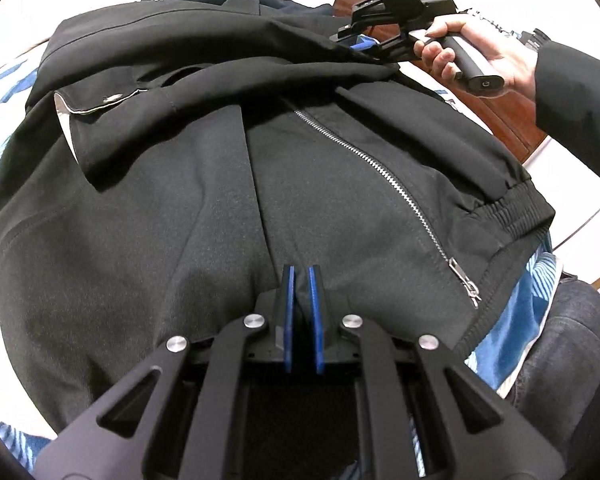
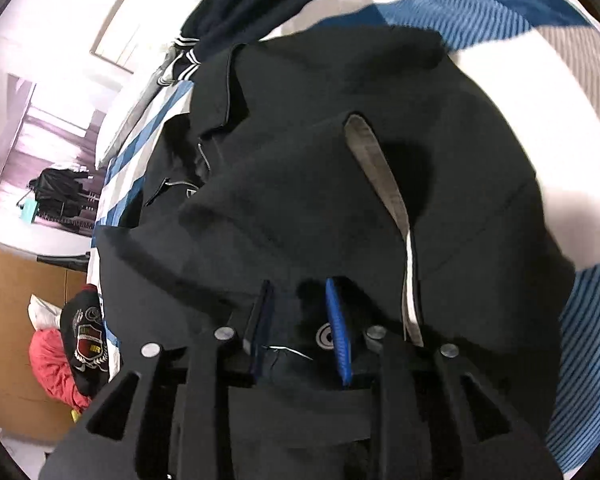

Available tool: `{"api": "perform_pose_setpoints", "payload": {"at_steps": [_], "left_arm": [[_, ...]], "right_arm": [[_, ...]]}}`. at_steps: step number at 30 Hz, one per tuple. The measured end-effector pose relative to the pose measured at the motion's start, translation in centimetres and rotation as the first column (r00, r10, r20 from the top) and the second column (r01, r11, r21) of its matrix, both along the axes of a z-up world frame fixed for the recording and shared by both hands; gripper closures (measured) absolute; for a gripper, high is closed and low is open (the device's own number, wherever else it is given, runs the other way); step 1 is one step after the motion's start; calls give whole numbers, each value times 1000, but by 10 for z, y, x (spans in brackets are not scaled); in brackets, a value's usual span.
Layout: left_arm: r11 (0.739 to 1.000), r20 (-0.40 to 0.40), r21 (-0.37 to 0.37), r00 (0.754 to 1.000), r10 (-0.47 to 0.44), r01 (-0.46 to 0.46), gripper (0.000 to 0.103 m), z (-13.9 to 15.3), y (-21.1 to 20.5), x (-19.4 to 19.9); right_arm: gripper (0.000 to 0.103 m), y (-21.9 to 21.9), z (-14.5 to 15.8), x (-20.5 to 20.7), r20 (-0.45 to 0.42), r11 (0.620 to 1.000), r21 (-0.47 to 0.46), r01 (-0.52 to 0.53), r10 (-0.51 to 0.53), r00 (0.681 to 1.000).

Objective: Fold large clothes

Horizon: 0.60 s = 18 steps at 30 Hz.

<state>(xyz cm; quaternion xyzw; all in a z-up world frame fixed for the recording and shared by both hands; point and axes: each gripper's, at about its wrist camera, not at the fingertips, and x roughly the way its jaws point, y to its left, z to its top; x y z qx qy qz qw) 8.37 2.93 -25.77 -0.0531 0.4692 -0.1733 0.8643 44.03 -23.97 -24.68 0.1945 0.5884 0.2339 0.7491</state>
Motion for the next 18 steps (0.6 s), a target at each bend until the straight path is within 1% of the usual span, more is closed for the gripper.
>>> {"api": "perform_pose_setpoints", "payload": {"at_steps": [2, 3, 4, 5, 6, 7, 8, 11, 13, 14, 15, 16, 18], "left_arm": [[1000, 5, 1, 1000, 2, -2, 93, 1, 0, -1], [1000, 6, 0, 1000, 3, -3, 93, 0, 0, -2], [1000, 8, -2, 1000, 3, -3, 93, 1, 1, -3], [1000, 9, -3, 1000, 3, -3, 93, 1, 1, -4], [1000, 9, -2, 1000, 2, -2, 93, 0, 1, -4], [1000, 10, 2, 1000, 1, -1, 93, 0, 1, -3], [1000, 11, 5, 1000, -1, 1, 93, 0, 0, -2], [1000, 12, 8, 1000, -3, 3, 93, 1, 1, -2], [1000, 13, 7, 1000, -4, 4, 93, 1, 1, -2], [1000, 13, 6, 1000, -4, 4, 93, 1, 1, -1], [1000, 14, 6, 1000, -4, 4, 93, 0, 1, -2], [1000, 15, 6, 1000, -5, 5, 93, 0, 1, -1], [1000, 14, 4, 1000, -4, 4, 93, 0, 0, -3]], "right_arm": [[74, -13, 16, -10, 28, 998, 33, 50, -51, 998], [71, -20, 25, -17, 55, 997, 43, 71, -74, 996], [65, -27, 33, -21, 86, 996, 32, 88, -90, 992], [46, -35, 39, -26, 110, 994, 10, 110, -111, 988], [38, -40, 41, -29, 121, 992, -2, 127, -126, 985], [38, -48, 42, -35, 118, 991, -5, 134, -133, 984], [38, -54, 38, -39, 96, 991, -5, 135, -134, 986], [38, -59, 25, -41, 63, 991, -12, 132, -131, 989], [35, -60, 16, -37, 52, 990, 35, 135, -137, 989], [28, -59, 12, -32, 39, 987, 74, 142, -145, 989], [24, -58, 7, -25, 15, 981, 119, 153, -156, 988], [24, -54, 6, -21, 8, 978, 128, 162, -164, 986], [24, -42, 10, -16, 15, 981, 103, 164, -166, 986]]}}
